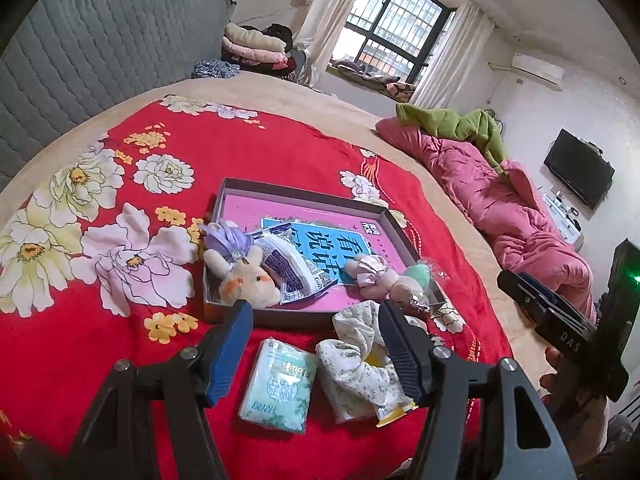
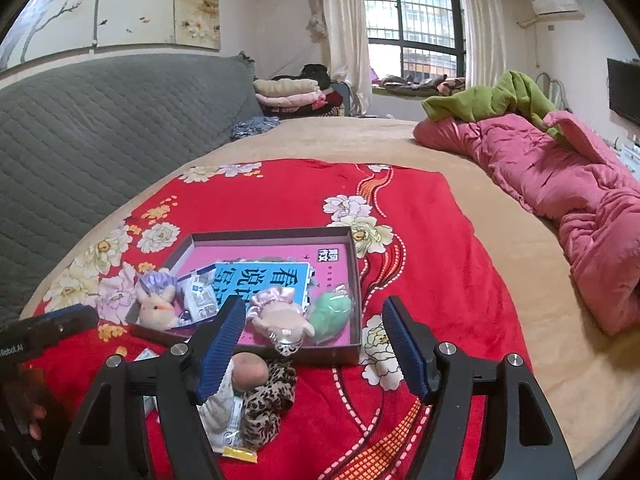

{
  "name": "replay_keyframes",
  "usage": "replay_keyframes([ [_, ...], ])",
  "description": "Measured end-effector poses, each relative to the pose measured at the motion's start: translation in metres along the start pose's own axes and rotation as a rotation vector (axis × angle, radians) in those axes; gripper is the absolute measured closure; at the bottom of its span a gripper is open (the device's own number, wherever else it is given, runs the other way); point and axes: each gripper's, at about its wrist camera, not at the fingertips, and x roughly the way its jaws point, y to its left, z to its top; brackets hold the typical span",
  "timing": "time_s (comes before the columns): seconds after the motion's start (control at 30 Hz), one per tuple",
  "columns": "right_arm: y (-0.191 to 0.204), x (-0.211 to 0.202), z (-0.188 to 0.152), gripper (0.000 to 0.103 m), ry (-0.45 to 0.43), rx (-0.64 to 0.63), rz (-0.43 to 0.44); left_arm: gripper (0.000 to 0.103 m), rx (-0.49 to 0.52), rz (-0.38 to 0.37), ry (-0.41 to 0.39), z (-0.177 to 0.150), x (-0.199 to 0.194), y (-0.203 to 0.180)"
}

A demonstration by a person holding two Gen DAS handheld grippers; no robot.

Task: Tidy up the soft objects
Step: 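Move the left tool to the white floral scrunchie while the right tool approaches the leopard-print scrunchie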

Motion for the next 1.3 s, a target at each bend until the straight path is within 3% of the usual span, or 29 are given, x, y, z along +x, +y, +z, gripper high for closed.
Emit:
replay_keyframes([
  [0.6,0.014,-0.025,-0.018,0.030,0.013,-0.033,0.045,0.038,0.014,-0.002,0.023,-0.007,-0.015,-0.015],
  [1.3,0.019,-0.020,-0.055,0.030,0.107,-0.039,0.086,0.038,0.067,-0.013,0.138,-0.034,0.005,-0.045],
])
